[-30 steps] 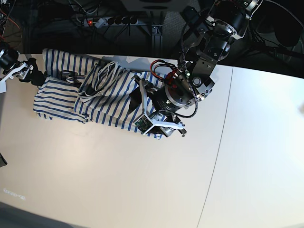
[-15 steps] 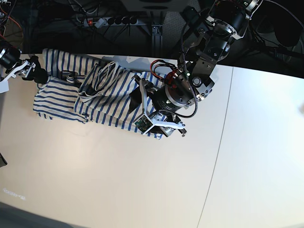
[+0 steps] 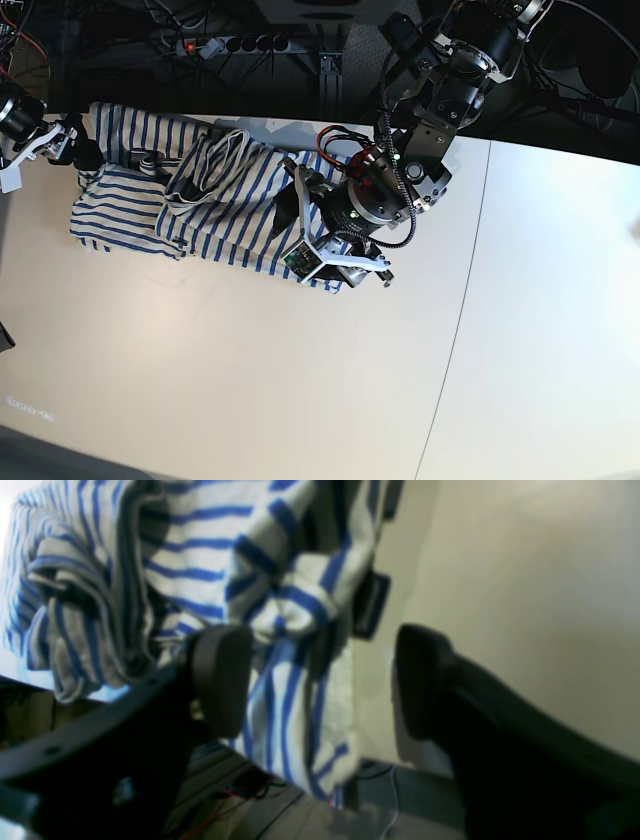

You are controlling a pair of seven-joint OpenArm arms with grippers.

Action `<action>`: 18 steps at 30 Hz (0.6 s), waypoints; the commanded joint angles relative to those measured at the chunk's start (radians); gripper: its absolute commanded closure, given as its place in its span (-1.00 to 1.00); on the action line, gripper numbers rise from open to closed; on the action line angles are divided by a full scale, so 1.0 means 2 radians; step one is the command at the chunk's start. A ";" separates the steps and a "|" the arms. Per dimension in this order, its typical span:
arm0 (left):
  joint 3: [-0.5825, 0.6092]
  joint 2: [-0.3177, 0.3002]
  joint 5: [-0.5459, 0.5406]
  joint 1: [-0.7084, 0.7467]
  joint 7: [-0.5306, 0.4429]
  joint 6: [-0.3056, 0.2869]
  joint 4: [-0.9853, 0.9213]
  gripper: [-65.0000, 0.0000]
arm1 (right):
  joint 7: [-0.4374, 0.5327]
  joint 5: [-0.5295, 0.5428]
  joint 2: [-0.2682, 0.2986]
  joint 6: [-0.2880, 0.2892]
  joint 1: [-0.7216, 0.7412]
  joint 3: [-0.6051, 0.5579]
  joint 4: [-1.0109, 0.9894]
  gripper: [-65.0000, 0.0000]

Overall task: Fold the T-shirt properly
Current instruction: 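Hold the folded end down with the left gripper while right gripper regrips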

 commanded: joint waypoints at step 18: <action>-0.001 0.002 -0.003 -0.007 -0.009 0.004 0.010 -0.29 | 0.025 -0.035 0.010 0.033 0.038 -0.058 0.005 -0.38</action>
